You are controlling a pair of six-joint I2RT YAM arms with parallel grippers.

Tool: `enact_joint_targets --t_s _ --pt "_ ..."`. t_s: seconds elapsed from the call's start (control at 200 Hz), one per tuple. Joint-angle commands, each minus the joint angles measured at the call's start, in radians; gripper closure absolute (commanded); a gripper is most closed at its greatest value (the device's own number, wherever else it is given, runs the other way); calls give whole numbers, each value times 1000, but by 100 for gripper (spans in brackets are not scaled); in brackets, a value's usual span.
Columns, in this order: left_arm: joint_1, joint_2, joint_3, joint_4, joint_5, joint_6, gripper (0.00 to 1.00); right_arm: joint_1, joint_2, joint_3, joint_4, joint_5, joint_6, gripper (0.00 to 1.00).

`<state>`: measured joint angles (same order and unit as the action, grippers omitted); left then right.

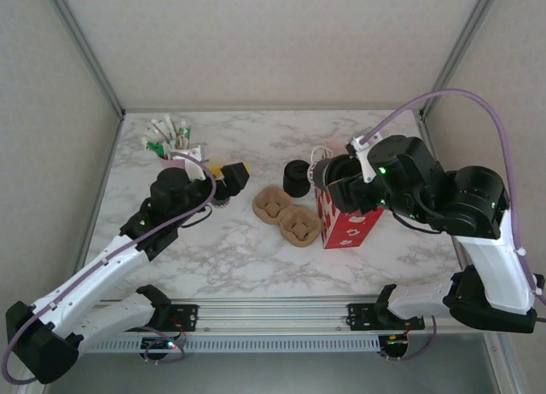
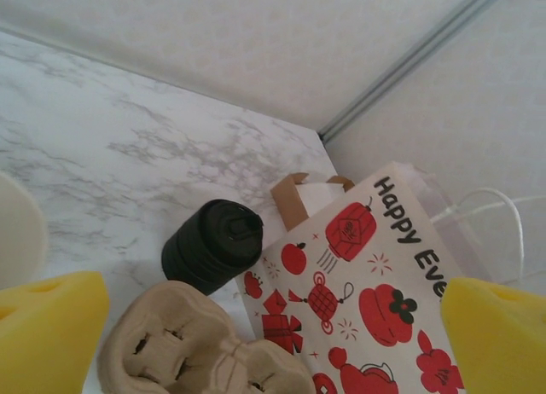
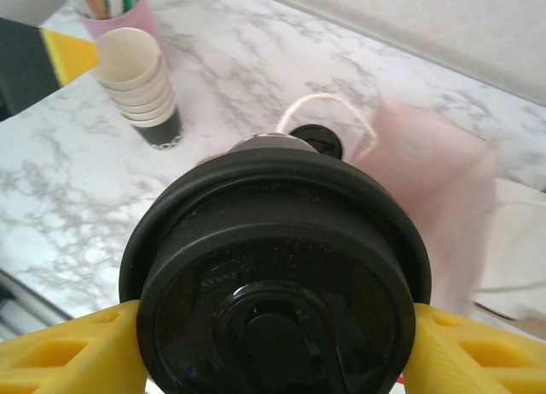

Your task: Pack the takeout coffee

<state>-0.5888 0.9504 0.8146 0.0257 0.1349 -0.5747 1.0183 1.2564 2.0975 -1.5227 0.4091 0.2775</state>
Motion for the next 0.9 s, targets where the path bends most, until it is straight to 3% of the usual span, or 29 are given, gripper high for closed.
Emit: enact_joint_targets --t_s 0.0,0.265,0.536,0.891 --pt "-35 30 56 39 -4 33 0 -19 -18 18 -42 94 29 30" --pt "-95 117 136 79 31 48 0 -86 -2 29 -99 112 55 30" --pt "-120 260 276 103 164 58 1 -210 122 100 -215 38 67 30" --pt "-134 371 358 108 254 80 19 -381 186 58 -275 -84 75 30"
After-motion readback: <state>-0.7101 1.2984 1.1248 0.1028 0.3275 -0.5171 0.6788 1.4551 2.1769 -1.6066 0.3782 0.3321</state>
